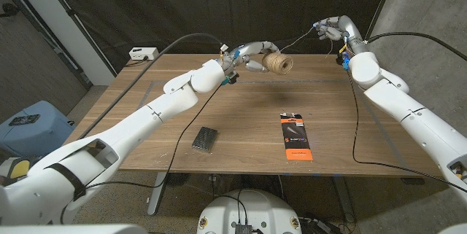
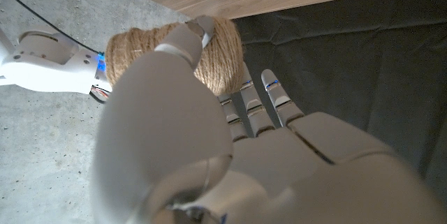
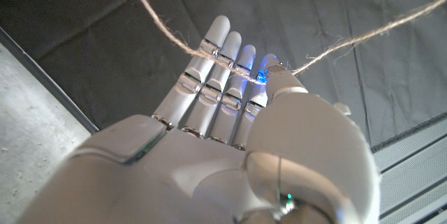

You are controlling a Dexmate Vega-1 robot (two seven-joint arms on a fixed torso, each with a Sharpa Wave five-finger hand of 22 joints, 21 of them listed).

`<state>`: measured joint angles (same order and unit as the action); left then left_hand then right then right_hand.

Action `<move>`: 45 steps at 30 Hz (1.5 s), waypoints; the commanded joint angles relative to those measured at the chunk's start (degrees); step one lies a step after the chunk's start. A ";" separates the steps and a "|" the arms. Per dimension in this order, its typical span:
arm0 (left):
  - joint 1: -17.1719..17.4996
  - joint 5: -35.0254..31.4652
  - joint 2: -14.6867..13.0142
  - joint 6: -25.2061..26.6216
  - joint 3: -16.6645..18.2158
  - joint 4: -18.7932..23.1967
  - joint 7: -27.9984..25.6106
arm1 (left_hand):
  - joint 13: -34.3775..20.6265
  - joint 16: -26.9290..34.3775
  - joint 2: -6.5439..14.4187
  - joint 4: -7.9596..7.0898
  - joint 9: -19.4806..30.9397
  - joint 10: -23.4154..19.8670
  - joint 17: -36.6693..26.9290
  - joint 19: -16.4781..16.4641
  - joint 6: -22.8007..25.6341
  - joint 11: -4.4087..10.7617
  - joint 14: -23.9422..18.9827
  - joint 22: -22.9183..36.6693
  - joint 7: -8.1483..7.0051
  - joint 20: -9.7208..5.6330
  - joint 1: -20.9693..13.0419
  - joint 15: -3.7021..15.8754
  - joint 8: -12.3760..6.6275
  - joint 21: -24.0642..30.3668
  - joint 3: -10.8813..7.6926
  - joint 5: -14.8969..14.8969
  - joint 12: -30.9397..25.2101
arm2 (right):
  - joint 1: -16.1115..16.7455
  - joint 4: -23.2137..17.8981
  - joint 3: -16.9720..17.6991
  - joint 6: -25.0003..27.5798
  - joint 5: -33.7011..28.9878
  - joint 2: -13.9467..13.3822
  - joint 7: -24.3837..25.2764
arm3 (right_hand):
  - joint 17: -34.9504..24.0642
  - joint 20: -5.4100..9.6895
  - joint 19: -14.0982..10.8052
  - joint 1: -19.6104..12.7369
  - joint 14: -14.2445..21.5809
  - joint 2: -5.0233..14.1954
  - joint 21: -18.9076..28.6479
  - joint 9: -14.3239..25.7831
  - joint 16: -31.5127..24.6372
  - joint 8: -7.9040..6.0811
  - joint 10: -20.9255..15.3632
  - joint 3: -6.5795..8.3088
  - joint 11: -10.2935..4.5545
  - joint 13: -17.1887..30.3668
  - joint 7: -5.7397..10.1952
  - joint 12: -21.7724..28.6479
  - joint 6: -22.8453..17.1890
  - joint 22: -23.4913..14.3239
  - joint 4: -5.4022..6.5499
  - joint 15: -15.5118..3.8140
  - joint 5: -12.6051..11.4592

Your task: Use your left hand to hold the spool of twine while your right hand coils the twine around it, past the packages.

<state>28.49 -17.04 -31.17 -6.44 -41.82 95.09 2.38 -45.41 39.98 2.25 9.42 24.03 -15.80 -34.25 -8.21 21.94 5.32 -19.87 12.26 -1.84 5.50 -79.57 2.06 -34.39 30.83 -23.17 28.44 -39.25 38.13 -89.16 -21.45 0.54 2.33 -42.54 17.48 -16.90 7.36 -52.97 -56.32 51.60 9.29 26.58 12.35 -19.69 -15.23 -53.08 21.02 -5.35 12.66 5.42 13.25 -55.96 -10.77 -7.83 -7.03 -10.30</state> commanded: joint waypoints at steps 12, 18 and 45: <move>-0.05 2.15 0.79 -2.09 0.97 -0.87 -1.09 | -2.93 -0.22 3.03 -0.20 0.40 -3.70 -0.12 -0.41 5.50 -2.82 -0.32 -0.02 2.74 -0.73 2.22 0.34 -1.31 0.38 -0.78 0.41 -0.52 | -2.06 3.53 -2.40 1.91 1.88 1.48 -1.00 | -0.23 3.56 0.38 -0.01 0.60 0.27 0.62 0.37 0.22 0.07 -0.25 0.04 -0.07 0.21 -0.14 -0.39 -0.37 -0.12 0.00 -5.34 0.14; -0.05 2.46 0.89 -1.97 1.25 -0.87 -1.33 | -2.95 -0.25 3.09 -0.18 0.38 -3.72 -0.13 -0.38 5.59 -2.80 -0.30 -0.04 2.74 -0.71 2.18 0.32 -1.35 0.40 -0.83 0.43 -0.50 | -2.26 4.22 -2.70 1.82 2.18 1.50 -1.13 | -0.27 3.57 0.44 -0.02 0.63 0.27 0.69 0.38 0.25 0.09 -0.31 0.03 -0.21 0.23 -0.08 -0.41 -0.47 -0.12 0.01 -5.35 0.13; -0.88 2.09 1.65 -2.75 1.78 -1.85 -3.46 | -3.07 -0.31 3.14 -0.16 0.37 -3.86 -0.23 -0.33 5.58 -2.95 -0.39 -0.09 3.04 -0.81 2.18 0.28 -1.33 0.59 -0.96 0.50 -0.38 | -1.81 4.97 -4.23 3.62 3.65 2.10 -1.94 | -0.42 3.56 0.54 -0.09 0.68 0.28 1.01 0.44 0.44 0.31 -0.36 0.01 -0.14 0.34 -0.28 -0.52 -0.56 -0.11 -0.02 -5.44 0.13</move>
<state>28.29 -14.79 -30.19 -8.75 -40.22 94.16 -0.21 -45.41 39.54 2.27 9.57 24.03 -15.80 -34.38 -8.49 21.95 5.32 -19.96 11.96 -1.85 5.22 -79.59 2.15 -34.39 31.19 -23.32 28.55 -39.32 36.04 -84.51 -24.99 3.23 5.23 -40.85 16.03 -17.17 7.16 -52.55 -56.41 51.60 9.20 27.34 12.65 -19.26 -14.92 -53.07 21.02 -5.35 12.96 5.17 12.97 -55.98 -10.77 -7.83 -7.03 -10.30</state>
